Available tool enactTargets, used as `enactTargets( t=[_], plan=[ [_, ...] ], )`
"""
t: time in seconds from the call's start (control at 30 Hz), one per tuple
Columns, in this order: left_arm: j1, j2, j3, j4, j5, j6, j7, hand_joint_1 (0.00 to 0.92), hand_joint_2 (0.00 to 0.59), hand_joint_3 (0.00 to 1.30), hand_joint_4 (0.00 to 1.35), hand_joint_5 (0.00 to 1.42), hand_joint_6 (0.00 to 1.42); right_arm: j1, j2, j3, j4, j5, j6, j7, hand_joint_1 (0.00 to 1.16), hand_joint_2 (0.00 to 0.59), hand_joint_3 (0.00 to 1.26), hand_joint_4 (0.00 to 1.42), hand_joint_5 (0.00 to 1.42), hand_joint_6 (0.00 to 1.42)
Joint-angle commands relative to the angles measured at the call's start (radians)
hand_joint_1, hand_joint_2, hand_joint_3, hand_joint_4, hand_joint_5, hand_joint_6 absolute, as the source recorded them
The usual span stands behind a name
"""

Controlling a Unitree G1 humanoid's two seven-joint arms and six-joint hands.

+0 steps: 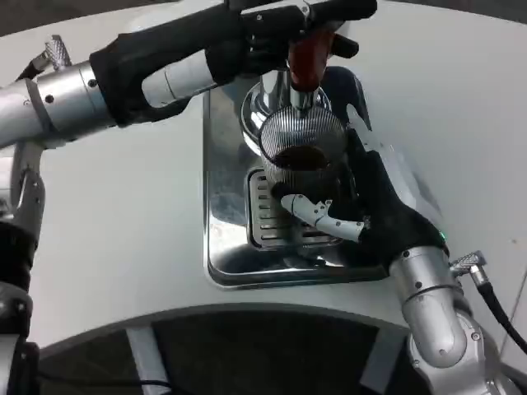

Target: Grasp the cup under the faucet to collect the drink, then remove the cup.

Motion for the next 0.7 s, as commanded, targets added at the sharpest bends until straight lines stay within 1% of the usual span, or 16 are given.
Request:
enactTargets(
  t=[0.03, 0.1, 0.4, 0.53, 0.7],
  plan=[
    [0.050, 0.030, 0.031, -0.072, -0.033, 0.056, -0.011, 0.000, 0.052, 0.10, 0.00, 0.11, 0.04, 0.019, 0.008, 0.003, -0.016, 0.000, 0.006, -0.017, 0.63, 0.221, 0.00, 0.00, 0.00, 0.00],
    [0.071, 0.043, 0.044, -0.104, -0.045, 0.084, -0.005, 0.000, 0.053, 0.11, 0.01, 0.12, 0.05, 0.019, 0.010, 0.003, -0.017, 0.000, 0.006, -0.019, 0.63, 0.216, 0.03, 0.00, 0.00, 0.00],
    [0.172, 0.103, 0.105, -0.243, -0.082, 0.198, 0.029, 0.000, 0.053, 0.13, 0.03, 0.13, 0.07, 0.019, 0.022, 0.010, -0.017, -0.001, 0.007, -0.027, 0.65, 0.217, 0.05, 0.00, 0.00, 0.00],
    [0.207, 0.124, 0.131, -0.285, -0.090, 0.236, 0.047, 0.000, 0.054, 0.14, 0.03, 0.14, 0.07, 0.022, 0.030, 0.014, -0.022, -0.002, 0.010, -0.036, 0.65, 0.217, 0.08, 0.00, 0.00, 0.00],
    [0.250, 0.155, 0.166, -0.310, -0.090, 0.264, 0.071, 0.000, 0.054, 0.15, 0.05, 0.15, 0.07, 0.023, 0.040, 0.017, -0.022, -0.002, 0.009, -0.049, 0.69, 0.218, 0.15, 0.00, 0.00, 0.00]
  ],
)
